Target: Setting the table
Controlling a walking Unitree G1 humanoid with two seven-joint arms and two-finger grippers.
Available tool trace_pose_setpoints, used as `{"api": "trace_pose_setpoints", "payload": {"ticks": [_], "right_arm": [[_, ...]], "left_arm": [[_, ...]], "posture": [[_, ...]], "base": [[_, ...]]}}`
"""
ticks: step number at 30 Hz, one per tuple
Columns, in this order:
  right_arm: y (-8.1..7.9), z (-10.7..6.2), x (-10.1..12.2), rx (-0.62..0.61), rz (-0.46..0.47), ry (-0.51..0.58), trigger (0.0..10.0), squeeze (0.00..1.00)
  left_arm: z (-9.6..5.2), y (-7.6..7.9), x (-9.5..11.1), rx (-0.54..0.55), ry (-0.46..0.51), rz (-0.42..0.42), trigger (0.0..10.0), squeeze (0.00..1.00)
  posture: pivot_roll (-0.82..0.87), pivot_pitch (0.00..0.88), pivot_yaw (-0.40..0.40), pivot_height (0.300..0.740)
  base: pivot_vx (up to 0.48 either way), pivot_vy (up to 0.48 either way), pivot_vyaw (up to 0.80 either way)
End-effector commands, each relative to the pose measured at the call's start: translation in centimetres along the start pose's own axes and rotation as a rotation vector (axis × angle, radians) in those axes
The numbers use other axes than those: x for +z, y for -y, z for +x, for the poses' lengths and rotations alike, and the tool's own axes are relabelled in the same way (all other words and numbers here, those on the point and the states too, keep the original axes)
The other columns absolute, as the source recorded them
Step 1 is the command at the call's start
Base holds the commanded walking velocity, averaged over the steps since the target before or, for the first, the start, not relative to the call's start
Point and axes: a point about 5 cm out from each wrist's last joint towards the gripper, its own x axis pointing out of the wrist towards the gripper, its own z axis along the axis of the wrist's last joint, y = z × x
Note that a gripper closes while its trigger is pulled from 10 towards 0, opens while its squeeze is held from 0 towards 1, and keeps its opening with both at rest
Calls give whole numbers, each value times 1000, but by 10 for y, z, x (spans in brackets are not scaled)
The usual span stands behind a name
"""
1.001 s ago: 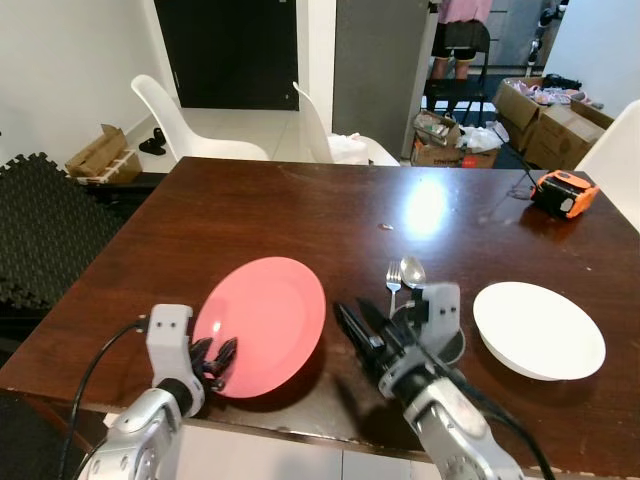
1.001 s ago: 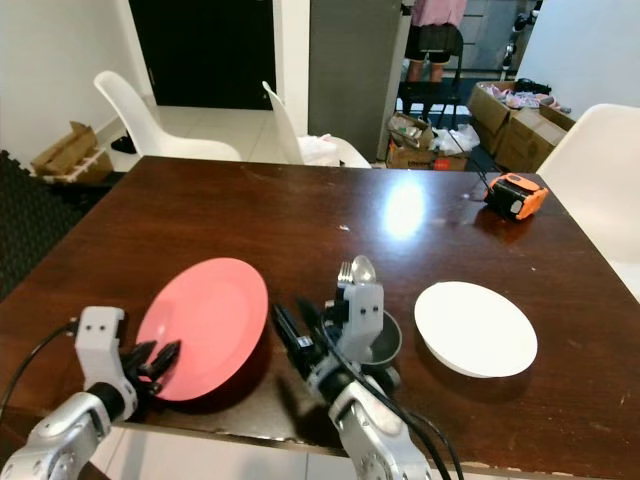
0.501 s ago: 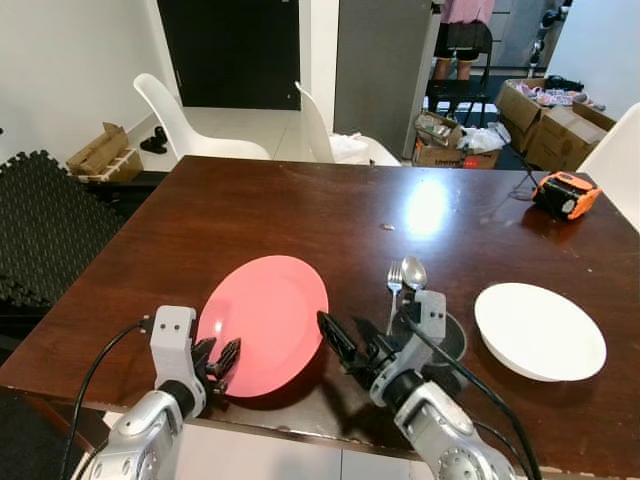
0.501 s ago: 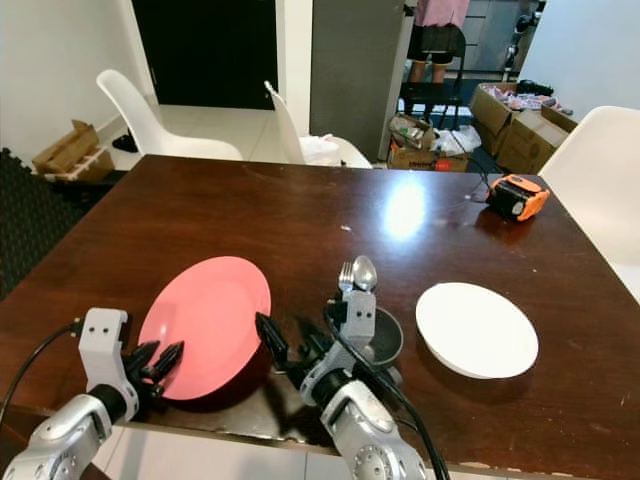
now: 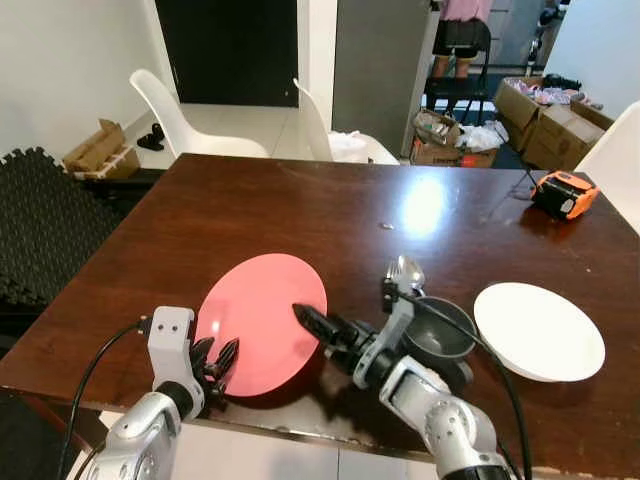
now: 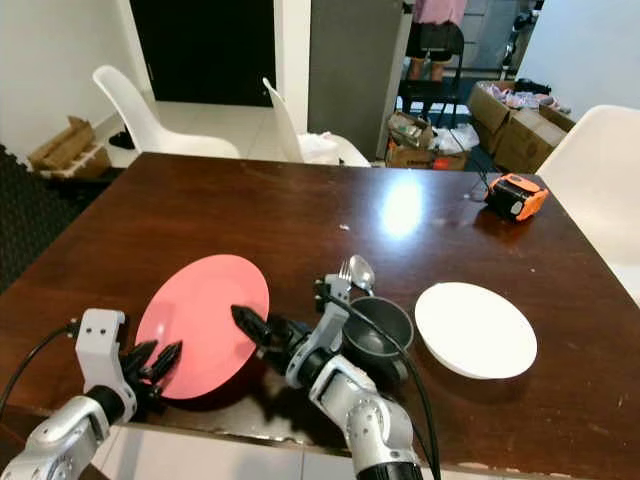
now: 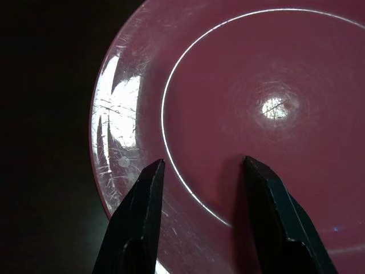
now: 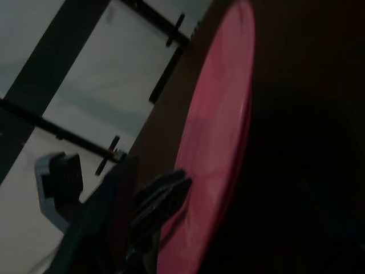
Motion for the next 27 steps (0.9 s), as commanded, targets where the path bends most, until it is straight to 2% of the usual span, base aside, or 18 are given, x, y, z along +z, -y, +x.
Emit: {"api": "trace_pose_setpoints", "payload": {"ticks": [1,5,9,16,23,24,25,26,27], "right_arm": [[2,1,-11,-7,22,-64,0,0],[6,-3,-25,-34,21,-138,0,0],[8,-7,-29,-18,35,-151,0,0],[8,-10,-25,12,34,-118,0,0],[5,-11,-21,36,19,-66,0,0],[4,-11,-20,41,11,-52,0,0],[1,-13,-16,51,-2,-20,0,0],[1,-13,-16,51,-2,-20,0,0],[-2,-16,-11,68,-23,19,0,0]], "left_arm": [[-8,-3,-26,26,-111,-29,10000,0],[-8,-2,-24,25,-101,-34,10000,0],[-7,-1,-21,14,-87,-40,10000,0],[-5,5,-4,-41,-38,-35,10000,0],[-8,4,7,-64,-17,-19,10000,0],[-9,6,13,-80,-2,-10,10000,0],[-13,8,28,-118,37,28,10000,0],[-13,8,28,-118,37,28,10000,0],[-17,9,50,-145,97,84,10000,0]], "posture": [[26,215,63,740],[22,213,62,740],[17,208,63,740],[14,197,64,740],[15,193,69,740],[15,193,69,740],[19,194,70,740],[19,194,70,740],[21,193,73,740]], "base": [[0,0,0],[0,0,0],[0,0,0],[0,0,0],[0,0,0],[0,0,0],[0,0,0],[0,0,0],[0,0,0]]}}
